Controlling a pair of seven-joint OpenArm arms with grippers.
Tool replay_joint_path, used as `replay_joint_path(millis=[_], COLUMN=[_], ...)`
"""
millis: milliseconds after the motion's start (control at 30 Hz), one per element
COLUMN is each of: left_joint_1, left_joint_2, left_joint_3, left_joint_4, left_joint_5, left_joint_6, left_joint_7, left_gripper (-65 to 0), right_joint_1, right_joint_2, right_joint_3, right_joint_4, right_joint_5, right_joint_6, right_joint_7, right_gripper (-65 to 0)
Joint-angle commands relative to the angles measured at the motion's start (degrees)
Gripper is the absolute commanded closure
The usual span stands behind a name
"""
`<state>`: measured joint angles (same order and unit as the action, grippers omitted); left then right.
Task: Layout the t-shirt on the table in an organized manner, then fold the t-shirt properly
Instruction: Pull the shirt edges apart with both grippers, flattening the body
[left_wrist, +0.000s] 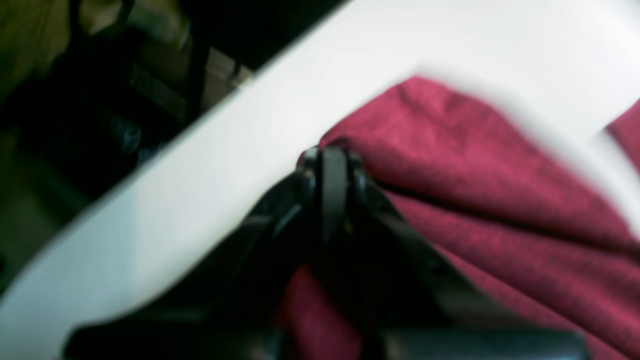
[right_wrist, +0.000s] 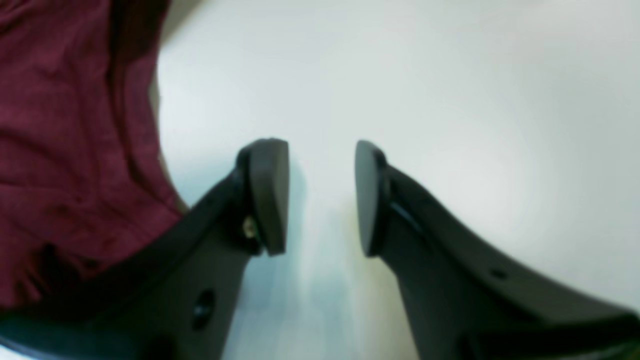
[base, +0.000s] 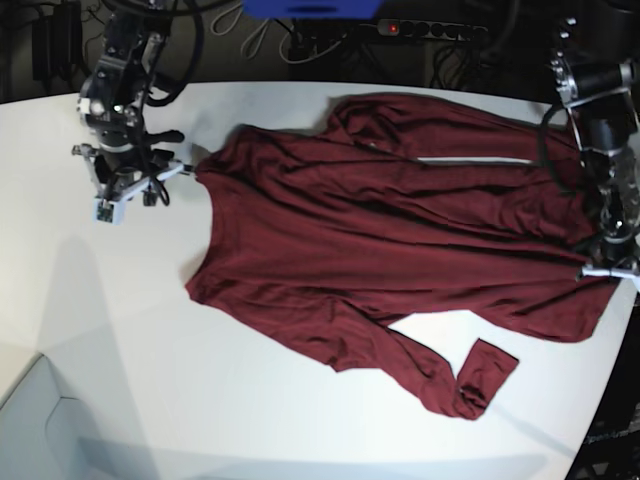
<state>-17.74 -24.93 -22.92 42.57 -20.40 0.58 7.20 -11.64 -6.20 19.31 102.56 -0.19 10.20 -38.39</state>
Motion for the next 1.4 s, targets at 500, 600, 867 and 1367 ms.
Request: replay_joint_path(millis=[500, 600, 867, 1367], left_joint_1=[10.6, 10.7, 12.2, 13.7], left_joint_2=[3.3, 3.2, 3.1, 3.4], left_joint_3=[-6.2, -6.3, -6.4, -6.4], left_joint_4=[13.3, 13.3, 21.0, 30.4], left_joint_5=[0.1, 0.1, 0.0, 0.0], left_joint_6=[-0.5, -0.5, -0.5, -0.4], left_joint_7=[2.8, 2.8, 2.8, 2.8], left_gripper=[-0.6, -0.6, -0.6, -21.9], right_joint_1=[11.4, 13.4, 13.5, 6.1], right_joint_2=[2.4, 2.6, 4.1, 10.1], right_joint_3=[-15.4, -17.5, -17.6, -6.7], right_joint_4=[-4.6, -9.8, -21.2, -22.8], right_joint_5=[0.3, 0.3, 0.3, 0.3], right_joint_6=[0.0, 0.0, 0.0, 0.0], right_joint_7=[1.3, 1.5, 4.1, 10.0], right_gripper=[-22.9, -22.8, -22.5, -22.5])
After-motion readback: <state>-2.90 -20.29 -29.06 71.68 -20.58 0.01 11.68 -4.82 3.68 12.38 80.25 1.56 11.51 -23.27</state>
